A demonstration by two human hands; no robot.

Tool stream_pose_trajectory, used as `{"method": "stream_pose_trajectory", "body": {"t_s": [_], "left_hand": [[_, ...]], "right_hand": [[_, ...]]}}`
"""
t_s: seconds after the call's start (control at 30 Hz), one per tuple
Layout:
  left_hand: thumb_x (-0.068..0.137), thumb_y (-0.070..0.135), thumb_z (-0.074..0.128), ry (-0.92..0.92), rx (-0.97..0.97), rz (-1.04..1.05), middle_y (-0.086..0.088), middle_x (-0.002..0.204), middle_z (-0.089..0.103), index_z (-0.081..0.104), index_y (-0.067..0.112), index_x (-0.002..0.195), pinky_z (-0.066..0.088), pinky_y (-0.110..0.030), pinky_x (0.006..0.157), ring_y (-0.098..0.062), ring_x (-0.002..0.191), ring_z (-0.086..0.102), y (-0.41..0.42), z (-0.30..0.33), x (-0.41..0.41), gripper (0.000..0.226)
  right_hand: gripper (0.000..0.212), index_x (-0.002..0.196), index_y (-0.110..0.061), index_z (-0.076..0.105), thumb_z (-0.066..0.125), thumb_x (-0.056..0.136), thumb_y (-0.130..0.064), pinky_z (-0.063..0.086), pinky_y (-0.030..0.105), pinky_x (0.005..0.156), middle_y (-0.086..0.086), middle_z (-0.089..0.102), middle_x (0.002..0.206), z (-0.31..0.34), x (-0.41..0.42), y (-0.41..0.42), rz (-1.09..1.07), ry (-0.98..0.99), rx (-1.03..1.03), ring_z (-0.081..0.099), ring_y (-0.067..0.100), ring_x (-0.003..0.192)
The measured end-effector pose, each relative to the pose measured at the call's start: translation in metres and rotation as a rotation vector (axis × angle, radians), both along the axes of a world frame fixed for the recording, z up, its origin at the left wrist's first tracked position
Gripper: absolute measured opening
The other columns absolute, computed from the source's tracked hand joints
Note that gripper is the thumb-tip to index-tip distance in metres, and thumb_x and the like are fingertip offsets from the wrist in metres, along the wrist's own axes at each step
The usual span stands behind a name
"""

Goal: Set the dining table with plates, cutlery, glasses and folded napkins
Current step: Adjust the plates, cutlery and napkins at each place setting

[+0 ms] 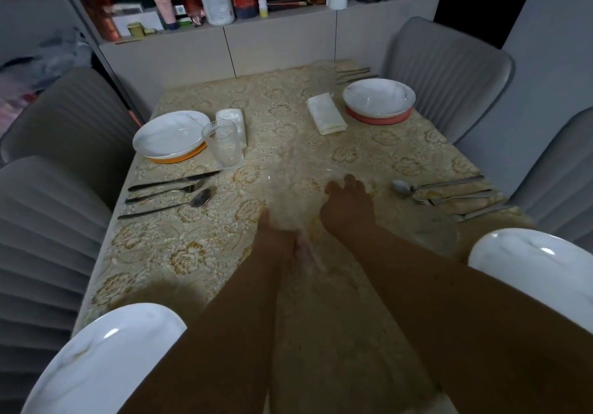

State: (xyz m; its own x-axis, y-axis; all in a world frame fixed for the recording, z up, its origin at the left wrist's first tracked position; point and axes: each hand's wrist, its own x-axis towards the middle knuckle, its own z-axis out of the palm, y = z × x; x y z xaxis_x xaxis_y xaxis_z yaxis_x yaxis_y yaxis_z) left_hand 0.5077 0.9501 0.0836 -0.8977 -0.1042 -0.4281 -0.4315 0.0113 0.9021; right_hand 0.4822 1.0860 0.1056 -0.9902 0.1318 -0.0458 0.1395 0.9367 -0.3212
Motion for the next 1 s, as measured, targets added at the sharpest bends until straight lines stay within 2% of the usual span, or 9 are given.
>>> {"method": "stream_pose_trajectory", "body": {"t_s": [0.1, 0.23, 0.37, 0.43, 0.53, 0.67, 0.77, 0.87, 1.0], "left_hand": [[0.098, -0.003, 0.04, 0.024, 0.153, -0.04, -0.02, 0.083, 0.057, 0.029, 0.032, 0.138, 0.043, -0.019, 0.037, -0.016, 0.048, 0.058, -0.003, -0.005, -0.002, 0.054], [0.093, -0.013, 0.042, -0.018, 0.071, -0.178, -0.01, 0.099, 0.058, 0.043, 0.012, 0.14, 0.05, -0.022, 0.051, -0.018, 0.071, 0.057, -0.007, -0.018, -0.001, 0.053], [0.099, 0.007, 0.048, -0.108, 0.19, -0.017, -0.008, 0.084, 0.057, 0.058, 0.006, 0.105, 0.052, -0.025, 0.055, -0.018, 0.067, 0.056, -0.002, -0.01, -0.002, 0.012], [0.099, 0.025, 0.051, -0.191, 0.349, 0.072, -0.008, 0.077, 0.053, 0.058, 0.007, 0.091, 0.05, -0.032, 0.058, -0.019, 0.063, 0.053, 0.003, -0.002, 0.0, 0.021], [0.095, 0.055, 0.041, -0.181, 0.368, 0.05, -0.005, 0.084, 0.057, 0.059, 0.007, 0.107, 0.05, -0.031, 0.058, -0.016, 0.067, 0.056, 0.0, -0.003, -0.001, 0.052], [0.093, 0.046, 0.054, -0.204, 0.41, 0.023, -0.002, 0.067, 0.058, 0.061, 0.005, 0.1, 0.043, -0.022, 0.048, -0.013, 0.051, 0.055, -0.005, 0.001, 0.0, 0.042], [0.095, 0.014, 0.056, -0.143, 0.13, 0.015, -0.004, 0.064, 0.053, 0.06, 0.007, 0.08, 0.044, -0.017, 0.042, -0.014, 0.054, 0.05, -0.012, -0.005, -0.001, 0.017], [0.094, 0.001, 0.053, -0.01, 0.021, -0.001, -0.007, 0.066, 0.06, 0.064, 0.01, 0.065, 0.046, -0.023, 0.049, -0.019, 0.062, 0.053, -0.025, -0.015, 0.0, 0.032], [0.084, -0.005, 0.065, 0.136, -0.106, 0.008, -0.006, 0.069, 0.061, 0.057, 0.006, 0.075, 0.047, -0.025, 0.048, -0.012, 0.057, 0.058, -0.044, -0.027, 0.002, 0.016]], "right_hand": [[0.045, 0.141, -0.02, 0.041, 0.032, 0.097, -0.026, 0.008, 0.048, 0.116, 0.01, -0.002, 0.16, -0.007, -0.019, 0.004, 0.012, -0.116, 0.134, -0.003, 0.029, 0.146], [0.054, 0.149, -0.007, 0.026, 0.029, 0.097, -0.022, 0.005, 0.051, 0.117, 0.008, -0.001, 0.16, -0.012, -0.03, 0.011, 0.007, -0.299, 0.179, -0.006, 0.028, 0.147], [0.047, 0.14, -0.006, 0.04, 0.035, 0.095, -0.019, 0.013, 0.049, 0.115, 0.012, 0.029, 0.15, 0.003, -0.017, 0.001, 0.025, -0.242, 0.27, 0.02, 0.028, 0.141], [0.037, 0.123, -0.009, 0.056, 0.039, 0.092, -0.019, 0.022, 0.045, 0.109, 0.01, 0.048, 0.131, 0.01, 0.0, -0.007, 0.092, -0.07, 0.36, 0.04, 0.028, 0.125], [0.029, 0.106, -0.009, 0.064, 0.041, 0.092, -0.02, 0.035, 0.036, 0.091, 0.009, 0.059, 0.109, 0.015, 0.032, -0.026, 0.289, 0.118, 0.416, 0.053, 0.027, 0.104], [0.025, 0.069, -0.006, 0.069, 0.06, 0.077, -0.027, 0.04, 0.028, 0.05, 0.008, 0.059, 0.058, 0.007, 0.062, -0.039, 0.605, 0.296, 0.193, 0.056, 0.024, 0.05], [0.049, 0.074, -0.007, 0.071, 0.035, 0.078, -0.04, 0.05, 0.035, 0.065, 0.01, 0.067, 0.074, 0.011, 0.062, -0.034, 0.509, 0.041, -0.253, 0.062, 0.023, 0.068], [0.033, 0.064, -0.012, 0.066, 0.044, 0.075, -0.033, 0.047, 0.033, 0.075, 0.006, 0.069, 0.08, 0.015, 0.042, -0.025, 0.152, 0.032, -0.683, 0.063, 0.018, 0.078], [0.023, 0.101, -0.011, 0.067, 0.05, 0.091, -0.021, 0.04, 0.033, 0.087, 0.013, 0.062, 0.104, -0.005, -0.008, -0.018, 0.076, 0.136, -0.314, 0.055, 0.027, 0.102]]}}
